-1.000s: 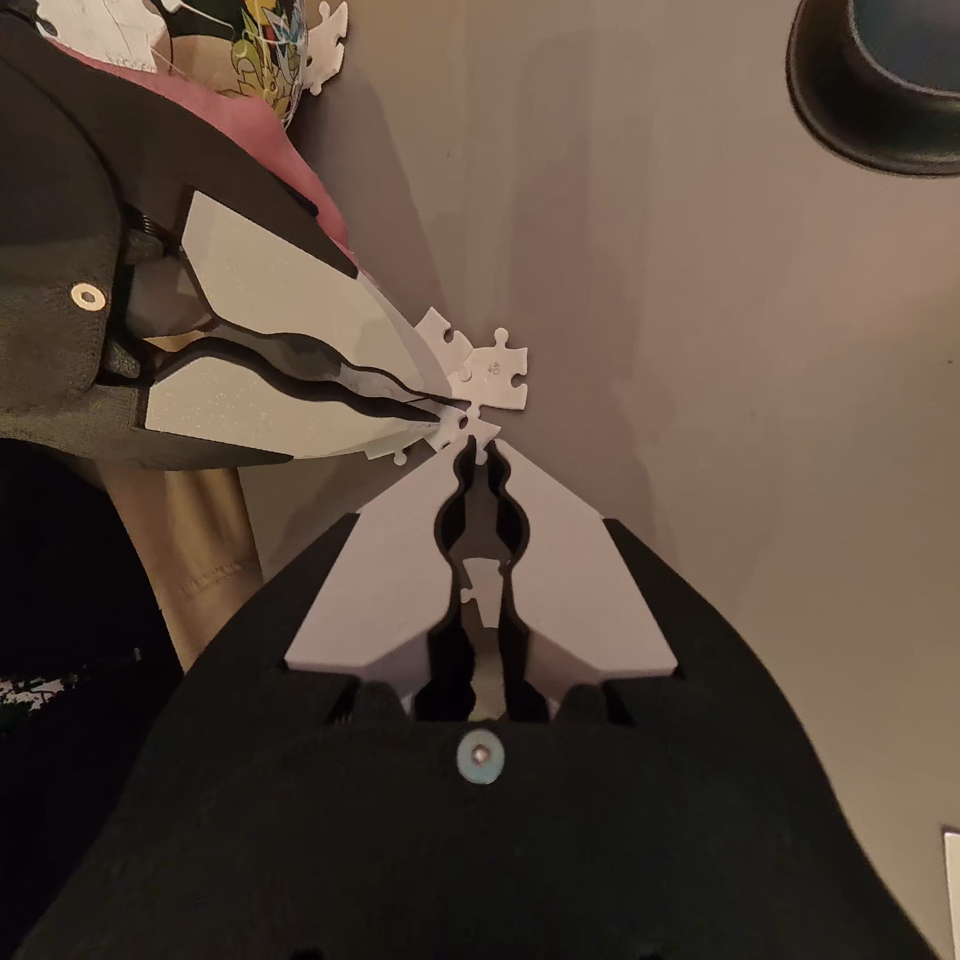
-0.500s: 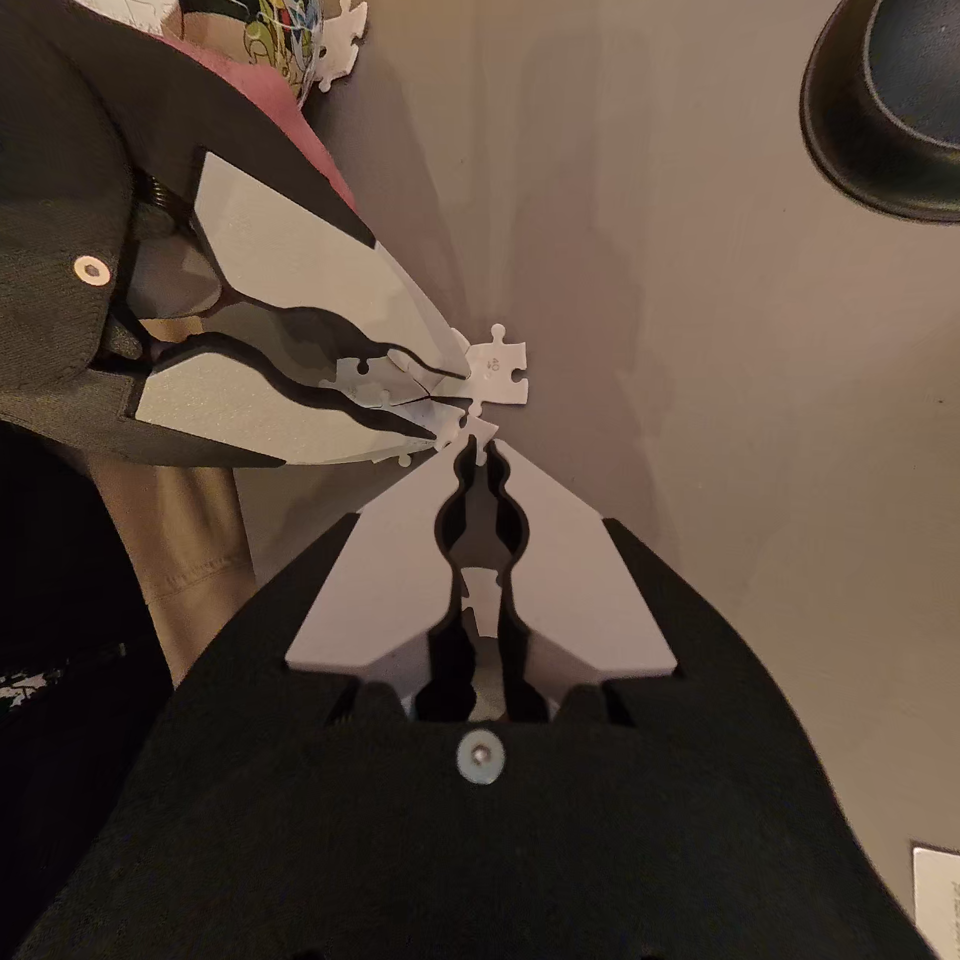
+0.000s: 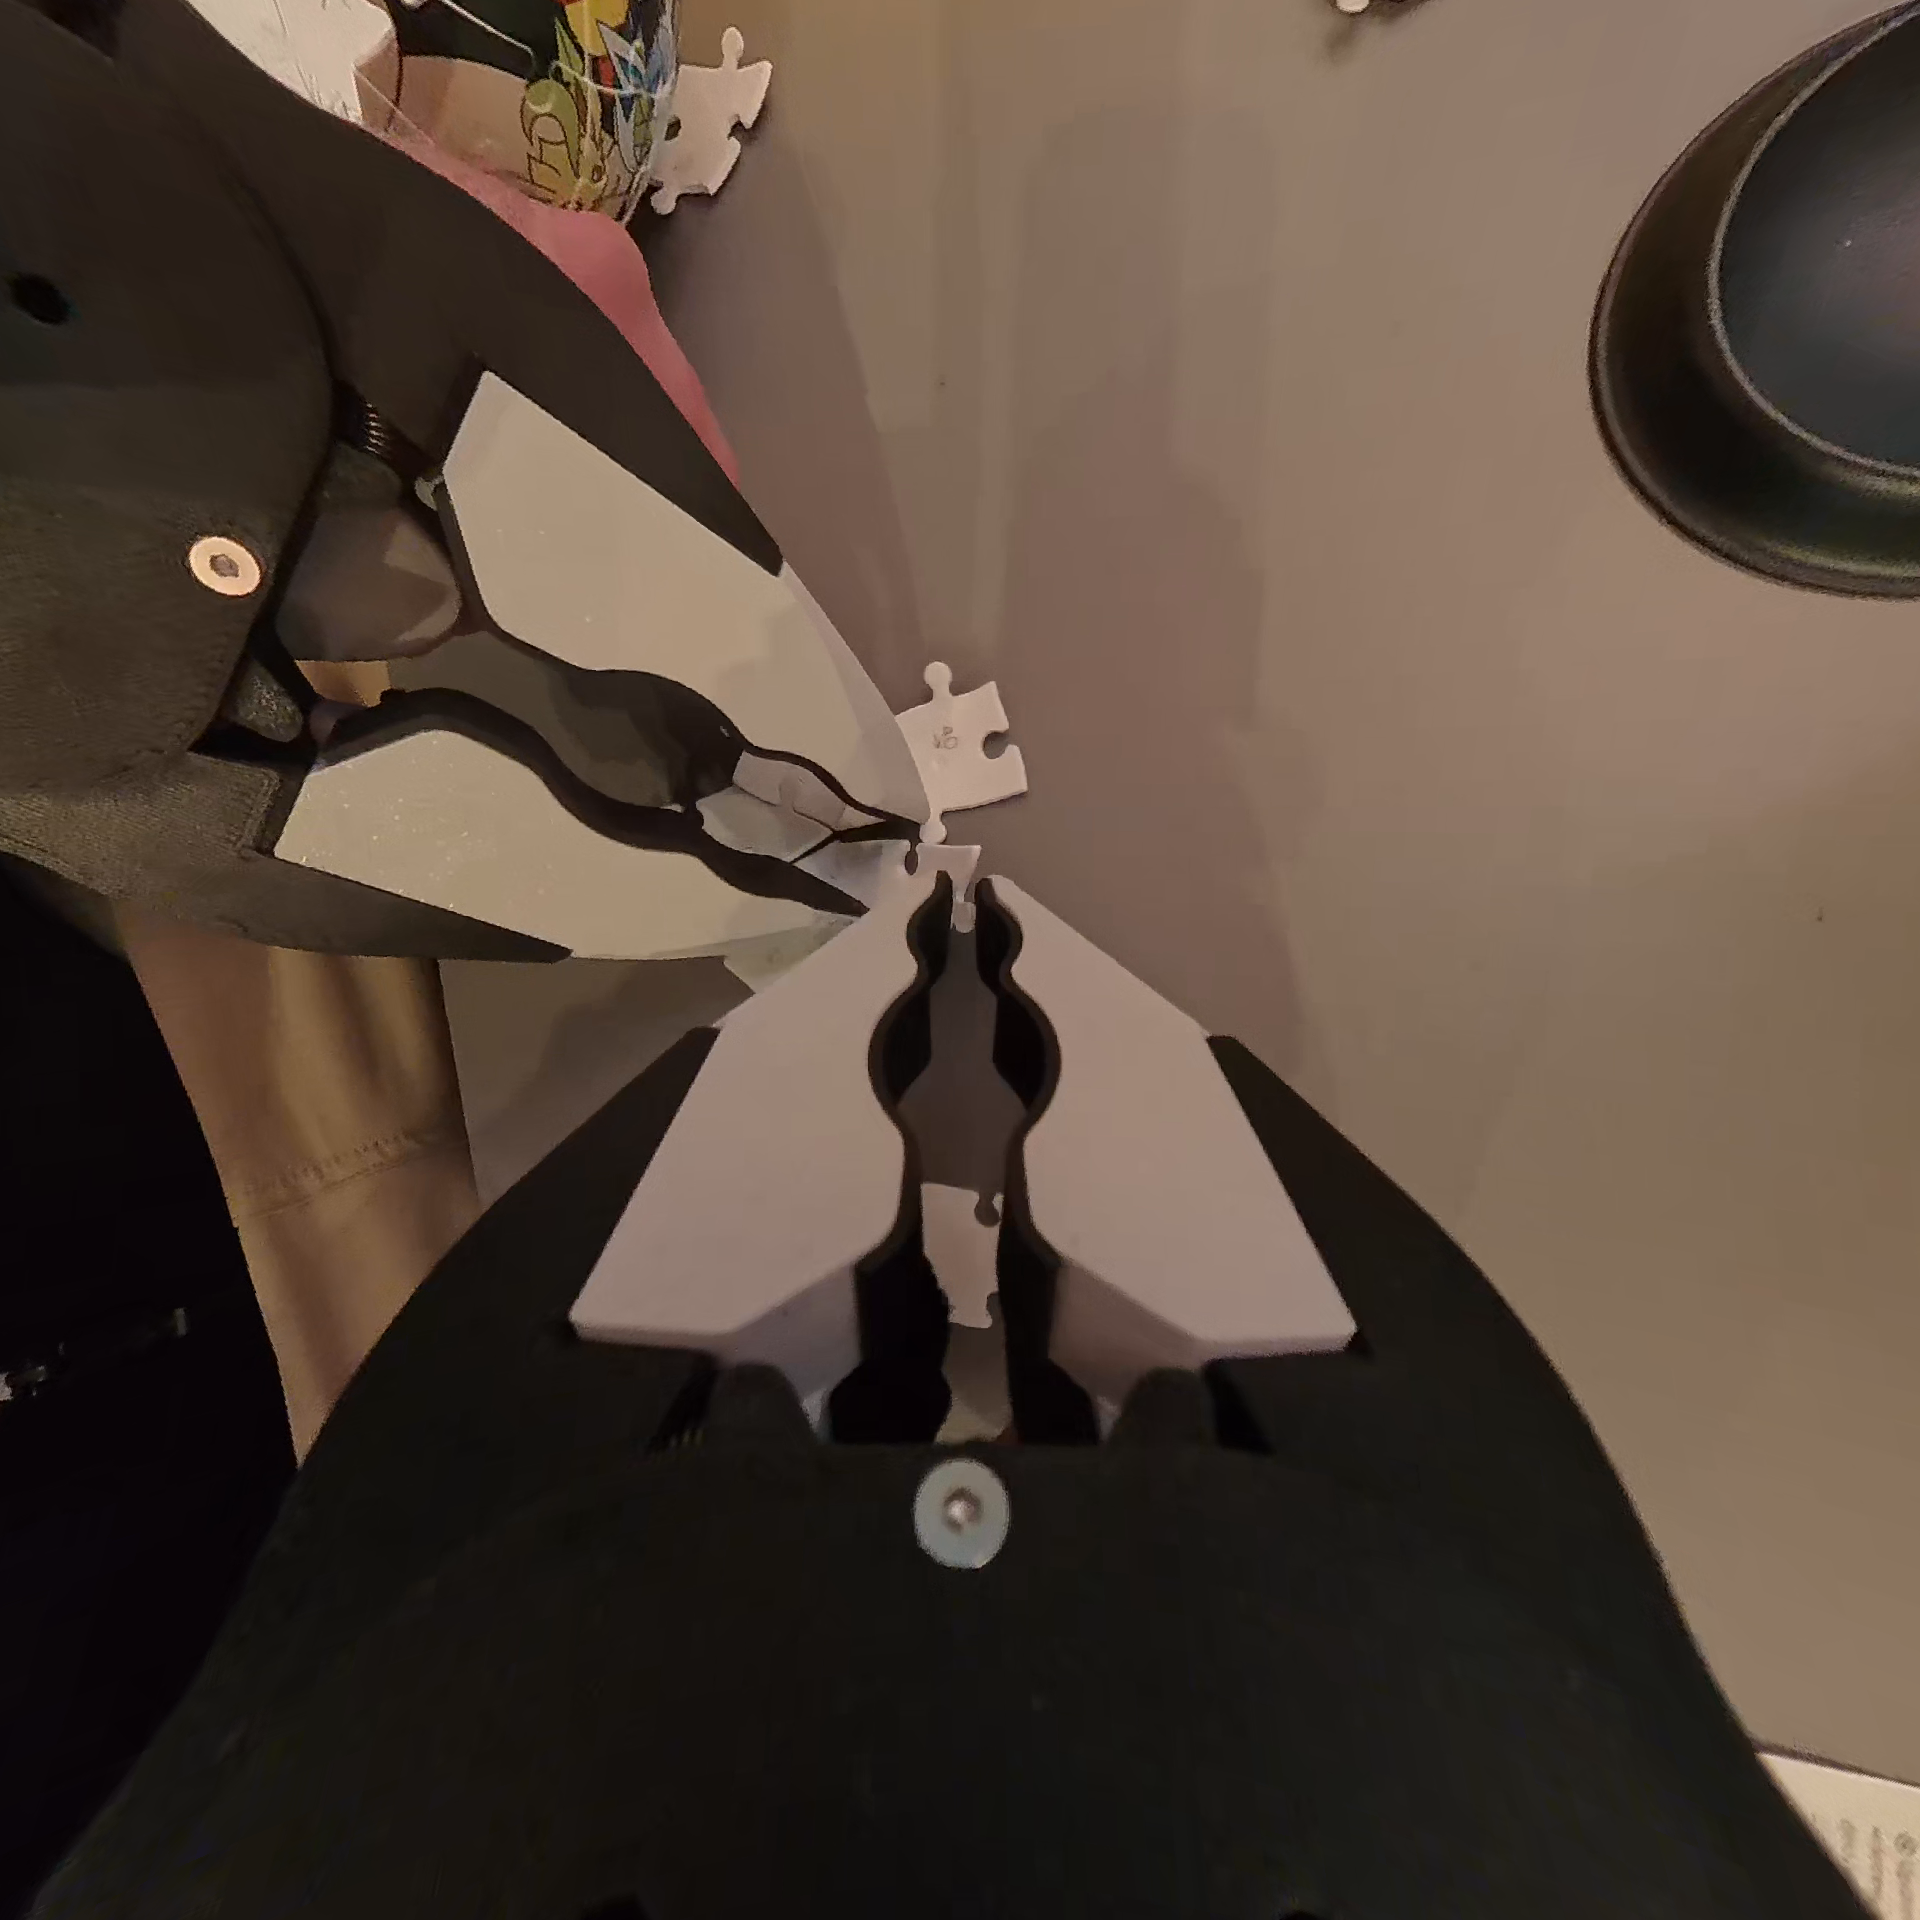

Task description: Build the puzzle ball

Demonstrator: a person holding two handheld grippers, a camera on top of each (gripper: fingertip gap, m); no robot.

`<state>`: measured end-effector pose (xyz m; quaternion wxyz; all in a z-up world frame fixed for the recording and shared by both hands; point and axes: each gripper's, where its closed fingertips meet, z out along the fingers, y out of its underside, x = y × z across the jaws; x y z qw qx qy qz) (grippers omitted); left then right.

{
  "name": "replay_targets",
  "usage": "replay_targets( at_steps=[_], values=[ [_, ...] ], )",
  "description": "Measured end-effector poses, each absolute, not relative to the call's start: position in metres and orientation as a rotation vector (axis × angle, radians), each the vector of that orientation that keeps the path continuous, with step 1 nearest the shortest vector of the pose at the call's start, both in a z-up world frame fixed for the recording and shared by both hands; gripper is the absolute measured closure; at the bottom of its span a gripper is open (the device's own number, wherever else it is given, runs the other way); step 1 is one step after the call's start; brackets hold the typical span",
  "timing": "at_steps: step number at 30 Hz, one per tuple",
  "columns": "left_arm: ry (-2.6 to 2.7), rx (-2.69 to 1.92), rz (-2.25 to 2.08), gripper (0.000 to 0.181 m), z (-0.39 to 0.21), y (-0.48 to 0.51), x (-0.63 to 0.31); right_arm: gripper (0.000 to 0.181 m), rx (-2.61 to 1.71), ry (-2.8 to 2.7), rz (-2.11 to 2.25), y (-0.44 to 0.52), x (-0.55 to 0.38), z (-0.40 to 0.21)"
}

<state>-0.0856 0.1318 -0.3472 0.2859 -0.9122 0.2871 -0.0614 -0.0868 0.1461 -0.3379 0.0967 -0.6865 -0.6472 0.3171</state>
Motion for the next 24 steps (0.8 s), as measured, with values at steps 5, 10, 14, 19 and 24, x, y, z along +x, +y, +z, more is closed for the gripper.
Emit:
replay_targets(
  at_steps=[5, 10, 14, 19, 24],
  values=[
    [0.777, -2.452, -0.137, 0.153, -0.346, 0.130, -0.088, 0.179, -2.035, -1.935, 0.935, 0.146, -0.087, -0.339],
    [0.783, -2.457, -0.102, 0.152, -0.340, 0.126, -0.090, 0.179, -2.038, -1.937, 0.943, 0.144, -0.087, -0.339],
    [0.778, -2.501, -0.143, 0.147, -0.350, 0.122, -0.091, 0.179, -2.028, -1.931, 0.954, 0.144, -0.088, -0.337],
    [0.781, -2.497, -0.159, 0.147, -0.350, 0.121, -0.092, 0.179, -2.013, -1.937, 0.953, 0.144, -0.090, -0.335],
    [0.793, -2.484, -0.173, 0.149, -0.350, 0.120, -0.090, 0.179, -1.997, -1.944, 0.960, 0.143, -0.094, -0.335]
  ],
)
